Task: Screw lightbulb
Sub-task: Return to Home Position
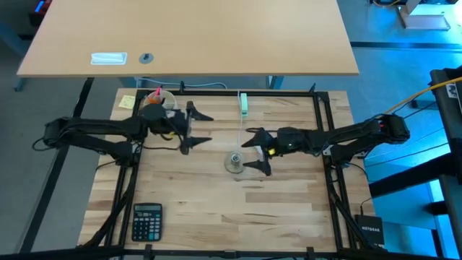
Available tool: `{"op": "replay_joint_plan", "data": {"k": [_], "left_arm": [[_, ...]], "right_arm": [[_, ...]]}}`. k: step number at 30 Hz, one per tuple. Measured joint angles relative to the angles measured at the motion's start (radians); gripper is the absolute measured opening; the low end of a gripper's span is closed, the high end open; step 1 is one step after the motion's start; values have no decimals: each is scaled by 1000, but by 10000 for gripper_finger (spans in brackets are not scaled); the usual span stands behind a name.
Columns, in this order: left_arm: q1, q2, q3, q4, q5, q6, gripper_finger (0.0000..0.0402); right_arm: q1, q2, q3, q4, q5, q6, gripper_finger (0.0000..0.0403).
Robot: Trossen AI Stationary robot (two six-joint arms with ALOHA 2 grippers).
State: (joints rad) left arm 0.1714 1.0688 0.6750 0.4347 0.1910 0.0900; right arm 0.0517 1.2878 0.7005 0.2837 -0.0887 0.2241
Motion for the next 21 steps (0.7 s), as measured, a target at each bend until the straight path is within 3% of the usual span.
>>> {"op": "replay_joint_plan", "data": {"k": [4,9,12,16,21], "left_arm": [[9,-73,-7,-88,8,-107,324],[8,-166,-142,-181,16,-130,324],[7,-223,-260,-71,16,-209,324],[6,-311,-371,144,16,-222,324],[7,-404,-462,144,16,-253,324]], "right_arm": [[0,-41,-1,93,-86,-119,386],[-34,-160,-77,107,-135,-133,386],[-54,-255,-189,167,-180,-64,386],[-52,-360,-367,405,-162,1,386],[-52,-455,-525,557,-86,44,386]]}}
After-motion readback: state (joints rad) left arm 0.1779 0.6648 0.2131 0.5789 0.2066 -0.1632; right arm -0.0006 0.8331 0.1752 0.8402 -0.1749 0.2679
